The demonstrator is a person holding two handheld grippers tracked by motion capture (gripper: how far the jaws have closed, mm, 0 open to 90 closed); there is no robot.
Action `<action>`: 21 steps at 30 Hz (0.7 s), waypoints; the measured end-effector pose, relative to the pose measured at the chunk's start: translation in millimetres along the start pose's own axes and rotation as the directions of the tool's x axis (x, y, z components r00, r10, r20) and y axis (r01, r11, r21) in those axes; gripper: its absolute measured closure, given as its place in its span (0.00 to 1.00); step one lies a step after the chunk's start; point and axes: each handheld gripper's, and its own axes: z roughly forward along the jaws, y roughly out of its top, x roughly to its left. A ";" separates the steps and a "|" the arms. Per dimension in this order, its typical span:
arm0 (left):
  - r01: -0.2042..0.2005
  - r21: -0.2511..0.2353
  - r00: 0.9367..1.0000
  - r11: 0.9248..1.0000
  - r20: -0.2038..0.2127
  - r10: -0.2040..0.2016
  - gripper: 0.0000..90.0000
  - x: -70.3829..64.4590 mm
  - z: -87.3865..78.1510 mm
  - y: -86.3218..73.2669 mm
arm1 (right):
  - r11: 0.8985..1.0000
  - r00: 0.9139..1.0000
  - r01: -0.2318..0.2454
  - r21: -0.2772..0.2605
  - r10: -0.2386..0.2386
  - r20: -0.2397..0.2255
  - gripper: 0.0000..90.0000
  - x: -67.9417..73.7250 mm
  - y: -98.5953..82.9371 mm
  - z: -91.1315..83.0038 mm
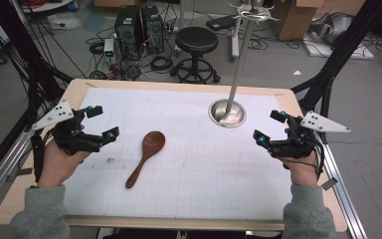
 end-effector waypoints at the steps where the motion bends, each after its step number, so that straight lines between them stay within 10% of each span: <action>1: 0.000 -0.002 1.000 1.000 0.005 0.000 0.02 0.2 0.5 -0.8 | 1.000 1.000 -0.007 0.008 0.007 -0.002 0.00 0.9 -0.1 0.1; 13: -0.048 0.063 0.997 0.997 0.065 0.044 0.17 -3.7 4.5 -3.8 | 1.000 1.000 -0.002 0.003 0.002 0.006 0.00 -1.1 -0.1 -3.1; 21: -0.087 0.136 0.995 0.987 0.058 0.080 0.65 -9.6 8.9 -7.4 | 1.000 1.000 0.004 0.010 -0.004 0.014 0.00 -0.4 -1.1 -7.7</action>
